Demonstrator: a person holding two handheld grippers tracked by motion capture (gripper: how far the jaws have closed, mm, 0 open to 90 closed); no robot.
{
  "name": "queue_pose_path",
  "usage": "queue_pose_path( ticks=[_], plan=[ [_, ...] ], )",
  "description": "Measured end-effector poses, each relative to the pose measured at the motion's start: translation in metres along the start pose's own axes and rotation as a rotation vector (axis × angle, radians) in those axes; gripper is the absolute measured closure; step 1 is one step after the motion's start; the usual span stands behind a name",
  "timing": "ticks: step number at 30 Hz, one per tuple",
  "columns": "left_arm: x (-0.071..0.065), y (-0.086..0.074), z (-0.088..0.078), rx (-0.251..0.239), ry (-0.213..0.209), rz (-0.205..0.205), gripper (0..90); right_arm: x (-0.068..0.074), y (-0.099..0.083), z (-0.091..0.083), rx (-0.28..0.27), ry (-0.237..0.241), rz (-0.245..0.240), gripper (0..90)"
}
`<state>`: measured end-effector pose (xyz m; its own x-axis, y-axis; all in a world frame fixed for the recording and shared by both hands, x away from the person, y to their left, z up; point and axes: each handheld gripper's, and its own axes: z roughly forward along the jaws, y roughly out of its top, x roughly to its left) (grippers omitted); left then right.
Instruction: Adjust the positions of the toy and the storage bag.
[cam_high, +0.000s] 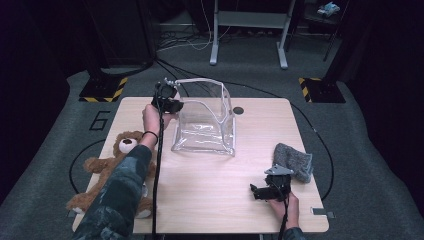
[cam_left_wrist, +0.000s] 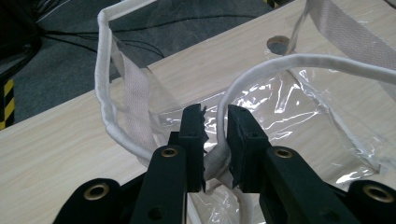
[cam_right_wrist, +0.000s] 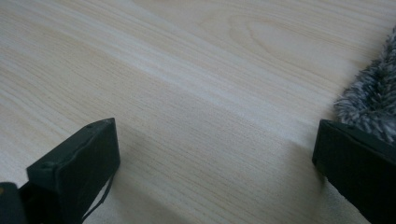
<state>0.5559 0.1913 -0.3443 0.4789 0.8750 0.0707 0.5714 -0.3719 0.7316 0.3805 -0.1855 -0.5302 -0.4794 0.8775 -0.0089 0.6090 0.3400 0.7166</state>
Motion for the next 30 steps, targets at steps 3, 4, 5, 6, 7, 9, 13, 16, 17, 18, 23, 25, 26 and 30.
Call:
queue_pose_path(
  ticks=[3,4,5,6,7,9,13,16,17,18,23,25,26,30],
  plan=[
    [-0.003,-0.001,-0.001,-0.014,-0.022,0.002,77.2,0.001,0.000,0.000,-0.001,-0.006,-0.002,0.0],
    [-0.003,-0.001,-0.002,-0.019,-0.033,0.007,77.3,0.000,0.000,0.000,-0.004,-0.002,-0.006,0.4],
    [-0.005,-0.002,-0.002,-0.024,-0.038,0.005,77.5,0.000,0.000,-0.001,0.001,-0.001,-0.009,2.2],
    [-0.006,-0.003,-0.003,-0.026,-0.044,0.010,77.6,0.000,0.001,-0.001,0.000,0.001,-0.001,6.6],
    [-0.007,-0.003,-0.003,-0.030,-0.049,0.012,77.8,0.000,0.003,-0.001,-0.015,-0.006,0.008,8.4],
    [-0.009,-0.002,-0.004,-0.025,-0.056,0.020,77.8,0.000,0.006,0.000,-0.013,0.022,0.017,8.2],
    [-0.011,-0.002,-0.005,-0.019,-0.066,0.033,77.9,0.008,0.025,0.004,-0.024,0.043,-0.006,11.1],
    [-0.011,-0.002,-0.004,-0.024,-0.064,0.025,77.7,0.013,0.045,0.012,-0.033,0.038,-0.017,13.9],
    [-0.010,-0.002,-0.005,-0.019,-0.059,0.027,77.6,0.014,0.049,0.015,-0.032,0.033,-0.023,14.3],
    [-0.009,-0.003,-0.005,-0.017,-0.059,0.025,77.4,0.014,0.054,0.019,-0.033,0.038,-0.028,14.6],
    [-0.005,-0.004,-0.005,-0.017,-0.047,0.014,76.8,0.014,0.075,0.039,-0.028,0.048,-0.025,20.2],
    [-0.004,-0.004,-0.005,-0.013,-0.045,0.013,76.6,0.016,0.083,0.046,-0.028,0.063,-0.010,24.4],
    [-0.003,-0.005,-0.005,-0.014,-0.043,0.008,76.5,0.016,0.086,0.049,-0.031,0.060,-0.011,26.5],
    [-0.002,-0.006,-0.005,-0.009,-0.037,0.005,76.3,0.022,0.100,0.064,-0.013,0.050,0.013,34.5]
  ],
)
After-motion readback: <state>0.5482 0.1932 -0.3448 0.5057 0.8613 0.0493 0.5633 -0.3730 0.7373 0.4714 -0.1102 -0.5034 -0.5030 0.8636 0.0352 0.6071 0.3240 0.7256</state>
